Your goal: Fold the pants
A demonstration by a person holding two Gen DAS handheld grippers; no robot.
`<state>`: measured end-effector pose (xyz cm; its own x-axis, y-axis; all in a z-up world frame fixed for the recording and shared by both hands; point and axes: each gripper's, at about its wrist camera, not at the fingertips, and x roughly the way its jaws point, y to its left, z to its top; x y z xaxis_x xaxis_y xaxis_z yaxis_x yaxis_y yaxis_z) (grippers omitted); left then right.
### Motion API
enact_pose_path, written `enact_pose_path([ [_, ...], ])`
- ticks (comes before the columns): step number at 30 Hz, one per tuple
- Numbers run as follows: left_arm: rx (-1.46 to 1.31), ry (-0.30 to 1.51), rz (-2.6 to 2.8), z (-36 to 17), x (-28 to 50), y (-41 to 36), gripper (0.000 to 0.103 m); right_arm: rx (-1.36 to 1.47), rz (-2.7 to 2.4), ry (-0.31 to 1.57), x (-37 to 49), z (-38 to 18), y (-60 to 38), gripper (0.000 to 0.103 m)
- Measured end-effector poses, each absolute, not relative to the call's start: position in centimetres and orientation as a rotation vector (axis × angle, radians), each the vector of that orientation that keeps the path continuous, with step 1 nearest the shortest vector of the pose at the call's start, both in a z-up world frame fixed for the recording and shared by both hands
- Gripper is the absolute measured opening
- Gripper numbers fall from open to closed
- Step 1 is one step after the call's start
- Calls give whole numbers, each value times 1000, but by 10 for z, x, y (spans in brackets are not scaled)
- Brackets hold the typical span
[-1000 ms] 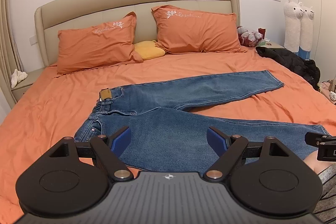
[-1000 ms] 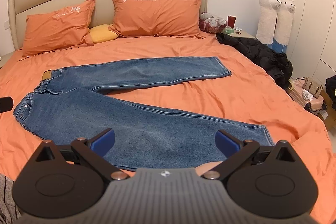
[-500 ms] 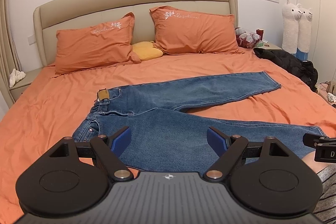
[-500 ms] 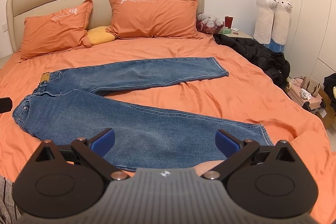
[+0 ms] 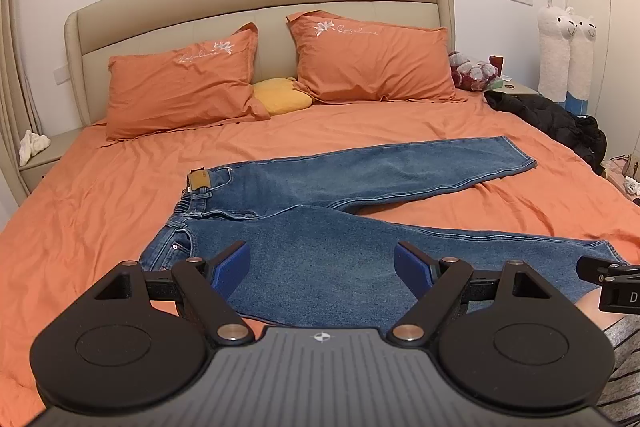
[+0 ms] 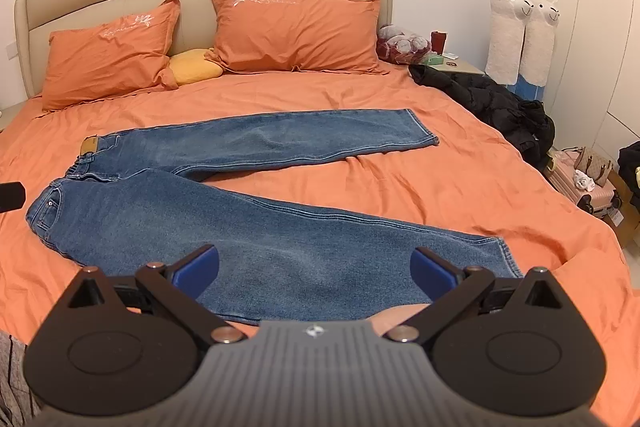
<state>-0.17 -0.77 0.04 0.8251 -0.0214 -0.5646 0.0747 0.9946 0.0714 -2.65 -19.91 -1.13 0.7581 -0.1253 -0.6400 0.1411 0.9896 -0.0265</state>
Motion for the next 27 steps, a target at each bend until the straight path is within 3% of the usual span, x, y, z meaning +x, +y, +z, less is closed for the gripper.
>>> enact_pose_path([
  [27, 88, 611, -86, -3, 2, -11, 95, 21, -164, 697, -29, -7, -201, 98],
])
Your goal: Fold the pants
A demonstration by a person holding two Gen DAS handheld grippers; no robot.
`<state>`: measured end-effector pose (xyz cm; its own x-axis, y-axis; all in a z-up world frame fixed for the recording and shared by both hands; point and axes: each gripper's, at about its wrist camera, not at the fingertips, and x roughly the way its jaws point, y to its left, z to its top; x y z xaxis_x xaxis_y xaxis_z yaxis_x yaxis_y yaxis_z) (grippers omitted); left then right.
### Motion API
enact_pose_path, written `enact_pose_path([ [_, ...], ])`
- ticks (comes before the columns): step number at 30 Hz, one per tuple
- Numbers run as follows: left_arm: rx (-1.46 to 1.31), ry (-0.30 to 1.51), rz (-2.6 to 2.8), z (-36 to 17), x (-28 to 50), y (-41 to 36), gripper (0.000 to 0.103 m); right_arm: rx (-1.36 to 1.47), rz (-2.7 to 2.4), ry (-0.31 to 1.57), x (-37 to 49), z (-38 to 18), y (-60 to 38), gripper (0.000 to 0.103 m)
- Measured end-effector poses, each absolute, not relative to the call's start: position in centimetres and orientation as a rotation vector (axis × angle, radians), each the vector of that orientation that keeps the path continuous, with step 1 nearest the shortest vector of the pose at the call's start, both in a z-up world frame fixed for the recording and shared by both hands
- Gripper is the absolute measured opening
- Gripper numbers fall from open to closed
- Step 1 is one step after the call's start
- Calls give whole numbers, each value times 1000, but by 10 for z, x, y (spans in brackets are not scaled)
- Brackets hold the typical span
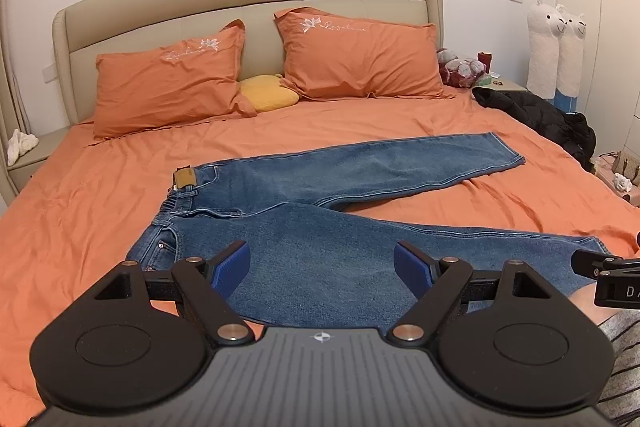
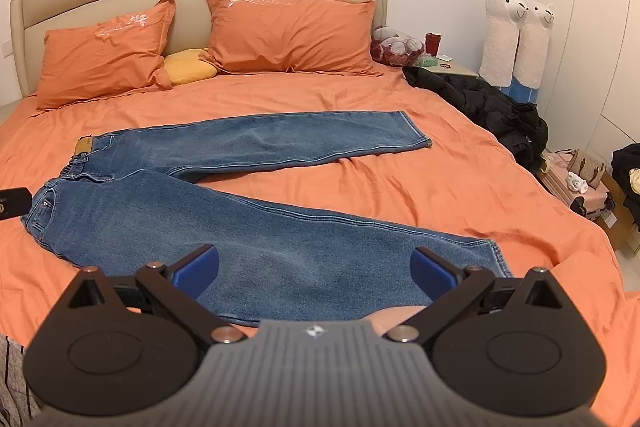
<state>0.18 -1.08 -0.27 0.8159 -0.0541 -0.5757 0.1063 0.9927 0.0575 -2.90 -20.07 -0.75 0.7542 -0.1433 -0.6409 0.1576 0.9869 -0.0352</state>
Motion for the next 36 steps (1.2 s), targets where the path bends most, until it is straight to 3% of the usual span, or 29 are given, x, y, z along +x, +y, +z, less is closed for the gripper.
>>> enact_pose_path([
  [19, 104, 611, -101, -4, 1, -16, 95, 51, -175, 704, -34, -10, -209, 98],
  [28, 386, 565, -170, 9, 32, 0, 93, -29, -32, 698, -7, -31, -230, 97],
  [31, 527, 557, -202, 6, 46, 10, 89, -87, 34, 743, 13, -48, -231, 84],
  [33, 625, 559, -245, -2, 53, 17, 89, -98, 77, 792, 29, -61, -228, 66],
  [36, 788, 593, -265, -22, 68, 28, 88, -123, 147, 838, 48, -81, -213, 62],
])
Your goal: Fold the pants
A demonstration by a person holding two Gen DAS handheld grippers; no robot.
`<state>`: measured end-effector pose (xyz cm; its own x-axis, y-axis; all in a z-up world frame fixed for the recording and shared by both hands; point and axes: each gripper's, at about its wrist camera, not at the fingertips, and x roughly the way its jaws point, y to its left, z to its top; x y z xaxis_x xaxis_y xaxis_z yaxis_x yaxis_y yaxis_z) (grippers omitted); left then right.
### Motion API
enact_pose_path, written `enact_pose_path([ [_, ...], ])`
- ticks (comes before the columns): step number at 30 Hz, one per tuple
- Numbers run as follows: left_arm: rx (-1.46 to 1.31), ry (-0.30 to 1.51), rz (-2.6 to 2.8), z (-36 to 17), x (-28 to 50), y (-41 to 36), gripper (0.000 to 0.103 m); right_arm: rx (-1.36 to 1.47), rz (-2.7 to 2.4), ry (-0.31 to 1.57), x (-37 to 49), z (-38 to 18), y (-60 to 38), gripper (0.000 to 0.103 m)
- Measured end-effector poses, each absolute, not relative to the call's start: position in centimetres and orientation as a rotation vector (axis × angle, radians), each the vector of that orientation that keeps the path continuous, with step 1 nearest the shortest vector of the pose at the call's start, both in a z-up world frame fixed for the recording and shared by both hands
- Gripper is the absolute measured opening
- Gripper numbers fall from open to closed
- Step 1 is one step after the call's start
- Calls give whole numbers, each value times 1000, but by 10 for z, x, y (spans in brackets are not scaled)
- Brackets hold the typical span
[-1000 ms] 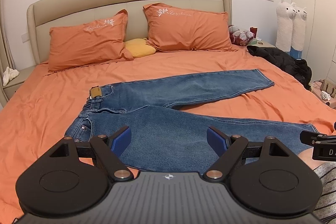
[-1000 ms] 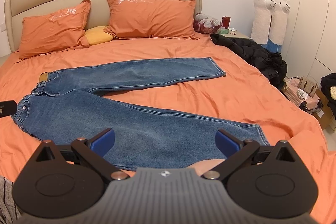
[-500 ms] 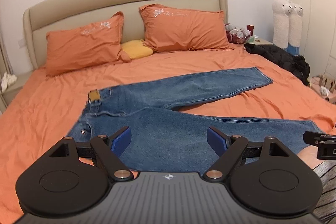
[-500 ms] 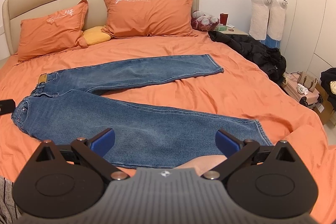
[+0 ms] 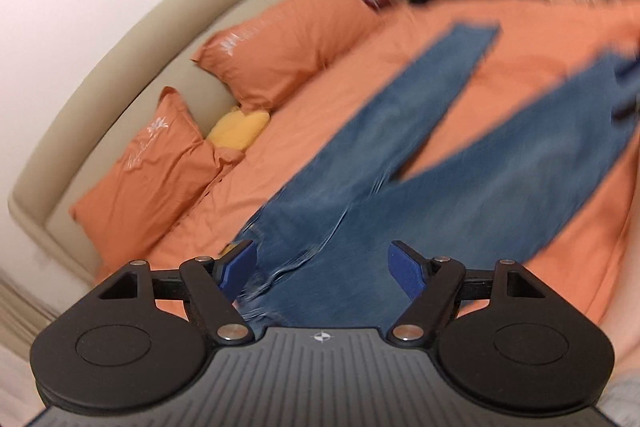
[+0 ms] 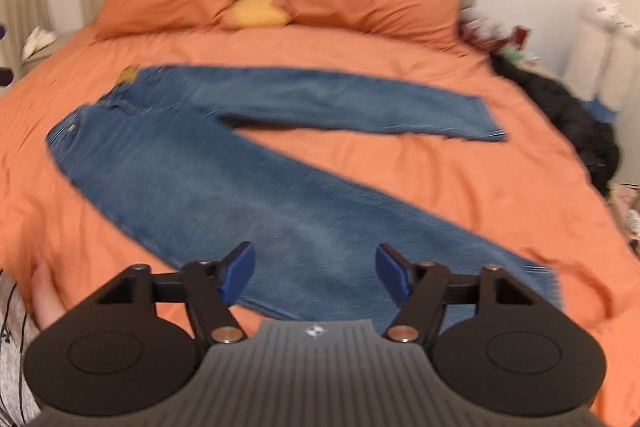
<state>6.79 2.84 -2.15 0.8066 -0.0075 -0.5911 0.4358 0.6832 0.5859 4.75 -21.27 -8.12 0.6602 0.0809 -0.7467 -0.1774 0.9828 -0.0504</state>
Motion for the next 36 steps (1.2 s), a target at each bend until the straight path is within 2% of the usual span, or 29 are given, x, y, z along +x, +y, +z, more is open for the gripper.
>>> enact_pose_path([
  [3, 906, 639, -284, -45, 85, 45, 88, -175, 209, 888, 63, -102, -191, 58],
  [14, 1145, 908, -416, -175, 143, 87, 88, -257, 298, 1119, 121, -174, -142, 57],
  [18, 1255, 952, -430, -222, 152, 96, 88, -282, 308, 1196, 133, -195, -132, 64],
  [23, 1382, 927, -415, -256, 157, 104, 90, -381, 335, 1250, 133, -214, -118, 67],
  [25, 1409, 904, -417, -263, 159, 106, 95, -427, 335, 1250, 134, -219, -112, 70],
  [28, 1450, 870, -427, -268, 161, 105, 97, -490, 327, 1248, 135, -227, -104, 72],
  [31, 1473, 854, -406, -270, 165, 100, 98, -510, 327, 1233, 135, -227, -102, 70],
  [32, 1481, 853, -401, -271, 165, 98, 97, -508, 321, 1227, 135, -226, -102, 64],
  [33, 1487, 850, -398, -270, 164, 97, 91, -504, 312, 1221, 136, -225, -103, 56],
  [34, 1487, 854, -401, -271, 165, 96, 86, -496, 310, 1218, 136, -224, -105, 54],
  [36, 1482, 869, -409, -269, 162, 93, 55, -483, 310, 1208, 134, -219, -107, 41],
])
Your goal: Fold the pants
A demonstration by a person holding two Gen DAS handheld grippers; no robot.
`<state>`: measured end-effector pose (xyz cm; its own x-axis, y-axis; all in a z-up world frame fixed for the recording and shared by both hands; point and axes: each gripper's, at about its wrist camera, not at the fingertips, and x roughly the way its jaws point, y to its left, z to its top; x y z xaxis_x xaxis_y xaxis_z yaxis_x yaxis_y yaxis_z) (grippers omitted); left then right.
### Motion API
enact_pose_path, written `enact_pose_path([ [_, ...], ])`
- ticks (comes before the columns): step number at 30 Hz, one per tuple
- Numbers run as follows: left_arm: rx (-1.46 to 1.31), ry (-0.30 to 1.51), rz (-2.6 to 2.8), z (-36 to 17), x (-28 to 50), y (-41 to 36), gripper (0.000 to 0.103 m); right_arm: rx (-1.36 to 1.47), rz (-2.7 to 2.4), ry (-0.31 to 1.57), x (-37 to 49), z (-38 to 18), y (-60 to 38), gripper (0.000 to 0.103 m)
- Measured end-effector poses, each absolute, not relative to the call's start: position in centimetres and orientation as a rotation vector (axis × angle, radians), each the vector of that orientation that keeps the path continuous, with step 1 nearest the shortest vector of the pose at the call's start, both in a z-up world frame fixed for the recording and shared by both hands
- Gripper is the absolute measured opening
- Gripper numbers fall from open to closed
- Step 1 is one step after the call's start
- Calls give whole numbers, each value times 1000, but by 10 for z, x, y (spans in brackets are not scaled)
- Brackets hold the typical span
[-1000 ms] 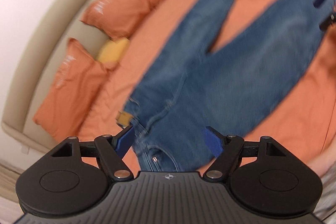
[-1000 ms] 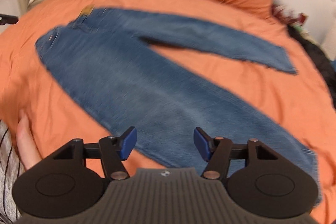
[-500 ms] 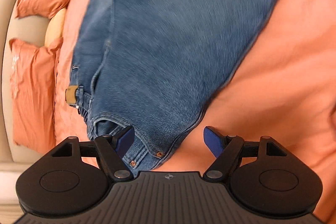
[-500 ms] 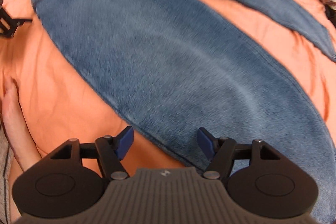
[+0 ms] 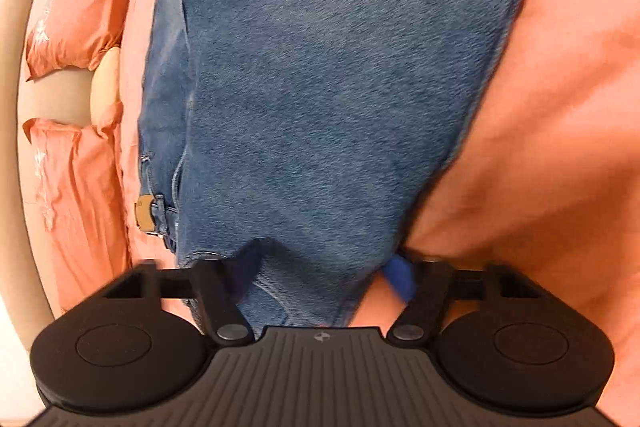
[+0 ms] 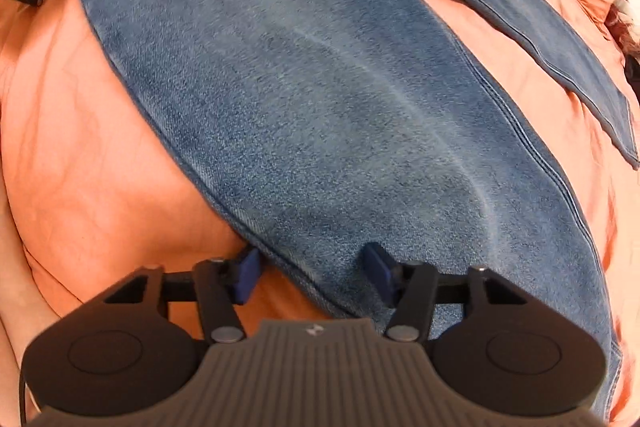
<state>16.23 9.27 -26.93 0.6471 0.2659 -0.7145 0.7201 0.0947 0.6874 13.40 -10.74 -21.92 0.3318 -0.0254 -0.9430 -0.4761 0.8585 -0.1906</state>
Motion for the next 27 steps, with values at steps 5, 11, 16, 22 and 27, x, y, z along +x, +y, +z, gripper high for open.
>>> enact_pose_path([
  [5, 1452, 817, -352, -256, 155, 88, 28, -476, 320, 1144, 125, -201, -114, 10],
  [11, 1216, 732, -222, -192, 177, 82, 20, -470, 255, 968, 119, -143, -128, 2],
  [16, 1059, 682, -151, -137, 215, 71, 20, -498, 184, 809, 155, -89, -141, 1],
  [22, 947, 696, -94, -92, 287, 61, 20, -554, 117, 714, 248, -58, -155, 0],
  [27, 978, 736, -85, -95, 358, 56, 20, -612, 72, 673, 338, -57, -152, 0],
])
